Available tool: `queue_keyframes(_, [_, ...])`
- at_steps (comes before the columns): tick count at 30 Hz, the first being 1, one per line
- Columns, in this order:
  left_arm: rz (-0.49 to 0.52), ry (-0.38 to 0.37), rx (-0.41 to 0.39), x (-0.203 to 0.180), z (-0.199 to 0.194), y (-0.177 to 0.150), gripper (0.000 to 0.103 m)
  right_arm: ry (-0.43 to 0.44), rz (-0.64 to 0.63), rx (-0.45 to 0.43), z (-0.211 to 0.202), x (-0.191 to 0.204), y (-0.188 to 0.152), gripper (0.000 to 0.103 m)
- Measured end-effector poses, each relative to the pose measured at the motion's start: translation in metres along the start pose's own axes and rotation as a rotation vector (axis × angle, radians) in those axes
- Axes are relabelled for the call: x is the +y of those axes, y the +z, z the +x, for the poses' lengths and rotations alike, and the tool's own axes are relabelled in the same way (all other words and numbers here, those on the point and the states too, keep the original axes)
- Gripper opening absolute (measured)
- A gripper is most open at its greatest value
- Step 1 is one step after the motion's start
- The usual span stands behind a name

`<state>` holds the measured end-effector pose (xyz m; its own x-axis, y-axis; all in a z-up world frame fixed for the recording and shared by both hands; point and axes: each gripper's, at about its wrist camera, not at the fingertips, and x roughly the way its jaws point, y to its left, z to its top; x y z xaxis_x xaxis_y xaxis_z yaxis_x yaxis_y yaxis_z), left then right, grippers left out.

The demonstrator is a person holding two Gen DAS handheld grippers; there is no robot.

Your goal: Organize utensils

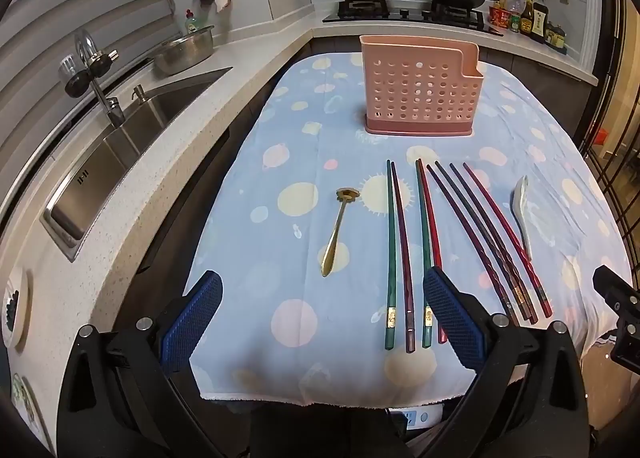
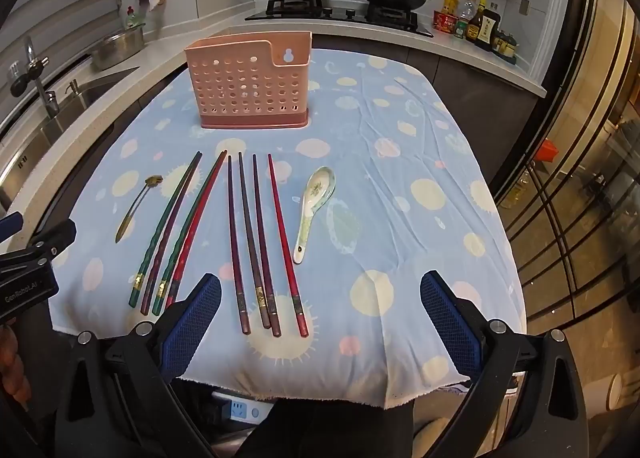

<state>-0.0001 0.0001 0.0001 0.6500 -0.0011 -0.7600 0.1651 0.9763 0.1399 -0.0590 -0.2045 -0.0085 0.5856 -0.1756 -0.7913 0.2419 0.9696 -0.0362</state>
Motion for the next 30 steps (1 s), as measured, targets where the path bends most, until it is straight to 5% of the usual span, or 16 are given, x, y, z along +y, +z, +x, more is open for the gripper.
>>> queue_keyframes(30, [0.019,0.005,0.021,-0.0037,0.0053,-0.0008,0.096,0.011,0.009,0.021,0.0058,0.0000,0.0021,0.096])
